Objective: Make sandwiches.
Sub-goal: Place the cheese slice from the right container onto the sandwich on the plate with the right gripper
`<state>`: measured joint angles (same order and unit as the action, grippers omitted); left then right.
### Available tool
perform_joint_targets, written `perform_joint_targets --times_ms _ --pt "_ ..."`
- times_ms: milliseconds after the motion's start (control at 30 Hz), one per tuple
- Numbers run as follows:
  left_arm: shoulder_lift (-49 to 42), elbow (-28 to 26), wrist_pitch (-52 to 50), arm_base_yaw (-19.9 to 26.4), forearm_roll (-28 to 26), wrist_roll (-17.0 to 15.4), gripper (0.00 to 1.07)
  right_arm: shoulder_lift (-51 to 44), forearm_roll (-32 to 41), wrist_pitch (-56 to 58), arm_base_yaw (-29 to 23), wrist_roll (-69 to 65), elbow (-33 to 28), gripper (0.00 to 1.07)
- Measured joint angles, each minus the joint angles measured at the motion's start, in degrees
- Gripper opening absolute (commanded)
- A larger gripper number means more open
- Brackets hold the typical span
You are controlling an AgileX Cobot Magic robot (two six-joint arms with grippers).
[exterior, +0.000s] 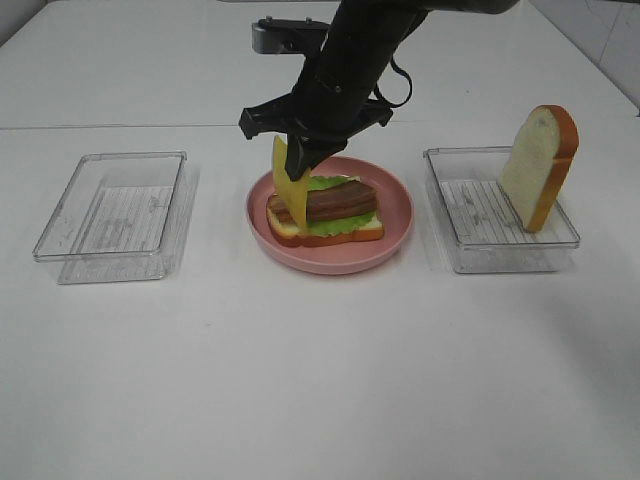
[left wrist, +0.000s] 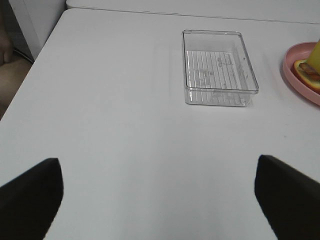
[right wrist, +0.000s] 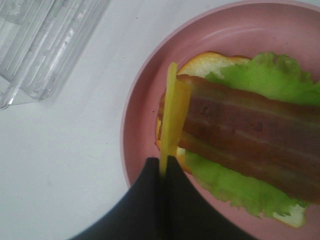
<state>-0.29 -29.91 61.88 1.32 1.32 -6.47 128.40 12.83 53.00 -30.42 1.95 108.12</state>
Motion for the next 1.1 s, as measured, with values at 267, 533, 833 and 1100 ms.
perform_joint_targets --times_ms 267,533,833,1100 --pt "0.0 0.0 0.0 0.0 0.0 0.0 0.96 1.8 -4.3 -0.6 0.0 -0.6 0.0 0.0" --pt "0.0 0.0 0.0 0.0 0.0 0.0 0.96 2.7 -16.8 -1.0 0.0 -6.6 0.0 0.0" --pt "0.0 0.0 0.0 0.0 0.0 0.0 0.96 3.6 -17.4 -1.4 0.0 -7.1 0.0 0.13" --pt "0.0 0.0 0.0 0.0 0.0 0.0 0.96 3.6 -19.8 -2.0 0.0 -7.6 0.0 1.0"
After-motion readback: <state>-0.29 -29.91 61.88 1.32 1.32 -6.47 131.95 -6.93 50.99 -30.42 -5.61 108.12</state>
